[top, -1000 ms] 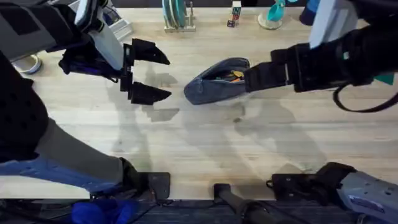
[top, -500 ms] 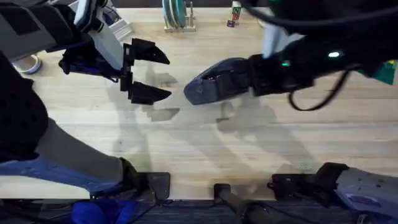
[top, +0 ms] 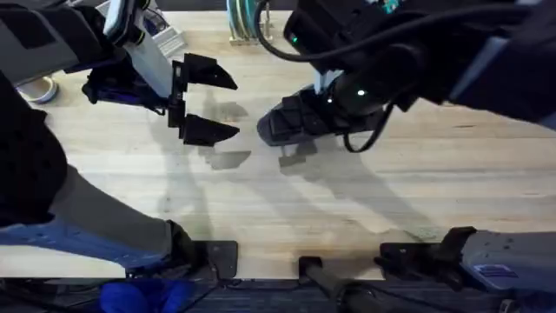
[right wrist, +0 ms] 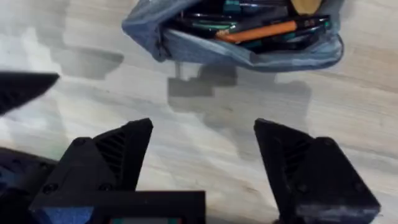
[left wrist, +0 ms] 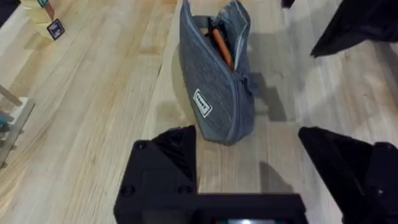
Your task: Unzip the bag, pick up the pens from the table one at a time and place them inside, then zip the bag closed.
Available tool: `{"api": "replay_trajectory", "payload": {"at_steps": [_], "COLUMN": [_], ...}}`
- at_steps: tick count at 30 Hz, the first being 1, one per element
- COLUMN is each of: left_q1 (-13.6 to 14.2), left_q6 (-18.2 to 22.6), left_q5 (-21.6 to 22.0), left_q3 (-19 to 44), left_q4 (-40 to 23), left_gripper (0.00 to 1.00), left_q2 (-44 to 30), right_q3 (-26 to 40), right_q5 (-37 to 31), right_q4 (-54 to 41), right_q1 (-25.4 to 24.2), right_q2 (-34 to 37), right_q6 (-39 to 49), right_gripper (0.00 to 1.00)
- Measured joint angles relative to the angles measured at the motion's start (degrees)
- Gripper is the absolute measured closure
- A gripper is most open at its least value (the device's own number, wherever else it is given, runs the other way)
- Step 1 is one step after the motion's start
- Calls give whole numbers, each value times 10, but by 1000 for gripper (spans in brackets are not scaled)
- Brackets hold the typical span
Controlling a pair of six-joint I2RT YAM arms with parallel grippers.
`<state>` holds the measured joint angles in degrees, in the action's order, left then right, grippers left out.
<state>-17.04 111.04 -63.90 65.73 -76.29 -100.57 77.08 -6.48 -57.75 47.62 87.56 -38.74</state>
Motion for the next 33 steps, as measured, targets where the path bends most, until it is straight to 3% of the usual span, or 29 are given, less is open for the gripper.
{"api": "replay_trajectory", "payload": {"at_steps": [19,33], "left_q1": [0,0], "left_q6": [0,0], "left_q5": [-7,-7], "left_q3": [0,0], "left_q4": [0,0], "left_gripper": [6,7], "left_q2": [0,0], "right_q3": [0,0], "right_q5": [0,0], "right_q4": [98,141], "right_q1": [0,0], "right_q2": [84,103], "right_q6": [-46,-59], "right_gripper": [5,6]}}
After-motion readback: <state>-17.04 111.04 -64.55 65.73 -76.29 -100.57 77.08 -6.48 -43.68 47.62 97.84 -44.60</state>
